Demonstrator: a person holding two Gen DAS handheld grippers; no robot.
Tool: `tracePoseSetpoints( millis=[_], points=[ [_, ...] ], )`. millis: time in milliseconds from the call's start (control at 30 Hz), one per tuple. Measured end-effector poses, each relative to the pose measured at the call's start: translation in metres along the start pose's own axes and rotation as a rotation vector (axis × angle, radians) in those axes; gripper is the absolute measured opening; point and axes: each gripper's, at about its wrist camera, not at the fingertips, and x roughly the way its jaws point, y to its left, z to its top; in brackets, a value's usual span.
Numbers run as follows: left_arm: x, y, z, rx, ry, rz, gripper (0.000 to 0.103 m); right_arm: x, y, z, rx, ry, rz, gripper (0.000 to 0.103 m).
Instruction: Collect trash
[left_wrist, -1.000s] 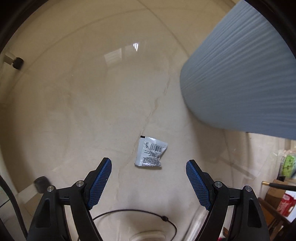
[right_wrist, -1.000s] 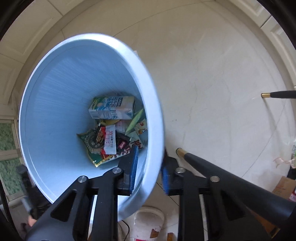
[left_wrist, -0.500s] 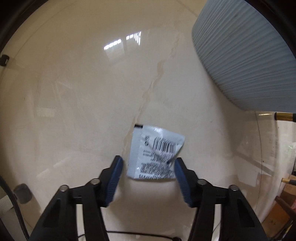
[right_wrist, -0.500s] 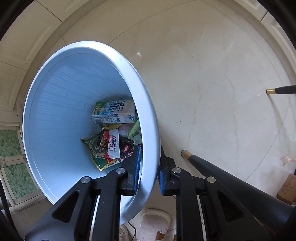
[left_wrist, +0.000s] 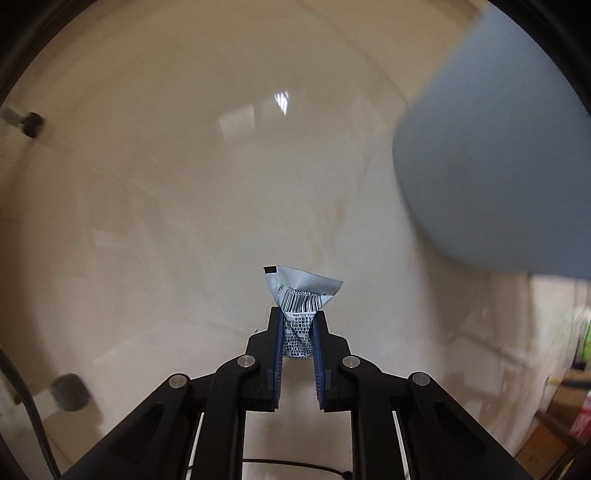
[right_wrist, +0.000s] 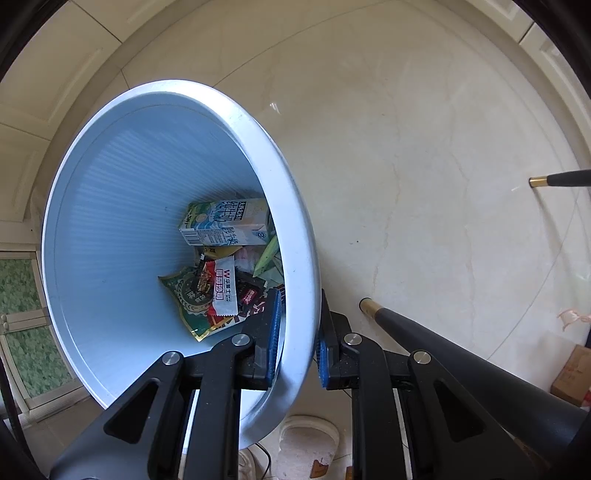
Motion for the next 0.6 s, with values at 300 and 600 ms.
tracePoseSetpoints(
  millis=[300, 600],
  points=[
    [-0.095, -0.037, 0.036, 0.010, -0.322, -0.090, 0.010, 0.004, 0.004, -0.002, 0.009, -0.006, -0.008, 0.016],
    [-0.102, -0.192, 0.057, 0.267, -0.373, -0.259, 0.010, 0.003, -0.005, -0.006, 0.027, -0.013, 0.018, 0.016]
  ],
)
